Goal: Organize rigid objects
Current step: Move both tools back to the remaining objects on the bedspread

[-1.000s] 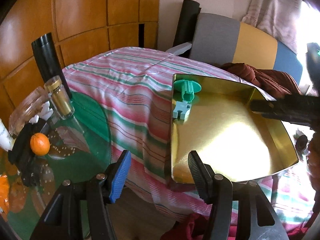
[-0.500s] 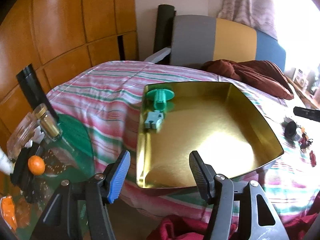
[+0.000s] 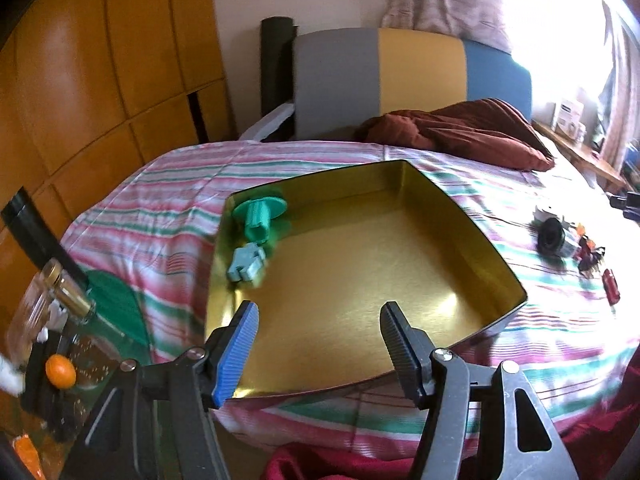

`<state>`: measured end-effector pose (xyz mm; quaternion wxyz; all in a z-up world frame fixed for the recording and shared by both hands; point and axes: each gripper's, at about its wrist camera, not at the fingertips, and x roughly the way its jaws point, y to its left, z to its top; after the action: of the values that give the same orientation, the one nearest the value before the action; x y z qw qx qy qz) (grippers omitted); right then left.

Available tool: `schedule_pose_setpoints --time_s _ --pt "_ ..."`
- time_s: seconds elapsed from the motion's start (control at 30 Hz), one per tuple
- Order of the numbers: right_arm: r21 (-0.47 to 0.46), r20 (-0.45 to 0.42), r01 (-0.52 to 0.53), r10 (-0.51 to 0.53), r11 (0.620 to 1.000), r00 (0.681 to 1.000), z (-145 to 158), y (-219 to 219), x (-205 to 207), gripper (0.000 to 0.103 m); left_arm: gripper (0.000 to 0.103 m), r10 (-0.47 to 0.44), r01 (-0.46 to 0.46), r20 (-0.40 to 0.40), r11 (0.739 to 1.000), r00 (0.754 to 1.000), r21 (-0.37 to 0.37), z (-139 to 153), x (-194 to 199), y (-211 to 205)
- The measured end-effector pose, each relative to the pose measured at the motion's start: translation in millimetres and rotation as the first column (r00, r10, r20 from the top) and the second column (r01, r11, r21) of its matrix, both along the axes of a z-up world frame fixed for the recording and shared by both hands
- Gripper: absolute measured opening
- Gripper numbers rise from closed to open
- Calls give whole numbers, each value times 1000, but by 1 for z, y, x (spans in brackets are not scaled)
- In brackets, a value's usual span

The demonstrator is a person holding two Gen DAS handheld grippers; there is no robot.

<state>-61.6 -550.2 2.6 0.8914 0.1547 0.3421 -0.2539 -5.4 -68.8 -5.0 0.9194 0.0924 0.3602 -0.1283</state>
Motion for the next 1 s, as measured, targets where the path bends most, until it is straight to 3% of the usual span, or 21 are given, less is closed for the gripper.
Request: schedule_pose_setpoints --time_s 0.07,0.13,0.23,0.3,0.6,0.8,0.93,1.0 --pt "27 -3 91 -91 995 996 -15 -26 -13 51 70 -23 23 0 1000 1000 8 0 -1 -8" --pt "130 -49 206 -202 970 978 -31 -54 -24 51 71 -50 50 -4 999 999 13 0 -2 -18" --pt "302 20 242 -260 922 965 -36 -81 -38 52 71 -84 84 -22 996 996 10 -3 -3 -32" --pt "322 12 270 -289 907 957 -39 -87 -42 52 71 -103 104 -32 995 994 5 -4 -5 -38" --pt "459 -13 276 -304 845 953 -57 -94 -47 52 71 -211 210 -84 978 974 -14 -6 -10 -74" --pt "539 -6 264 -310 800 951 -65 -98 -52 53 71 -325 324 -96 946 941 -27 -5 -20 -109" --pt "557 6 236 -289 796 957 -65 -95 -50 54 71 -392 390 -112 920 913 -38 -5 -24 -138" --pt "568 41 198 -267 799 963 -61 -94 -47 55 84 -412 410 -127 911 902 -38 -6 -24 -154"
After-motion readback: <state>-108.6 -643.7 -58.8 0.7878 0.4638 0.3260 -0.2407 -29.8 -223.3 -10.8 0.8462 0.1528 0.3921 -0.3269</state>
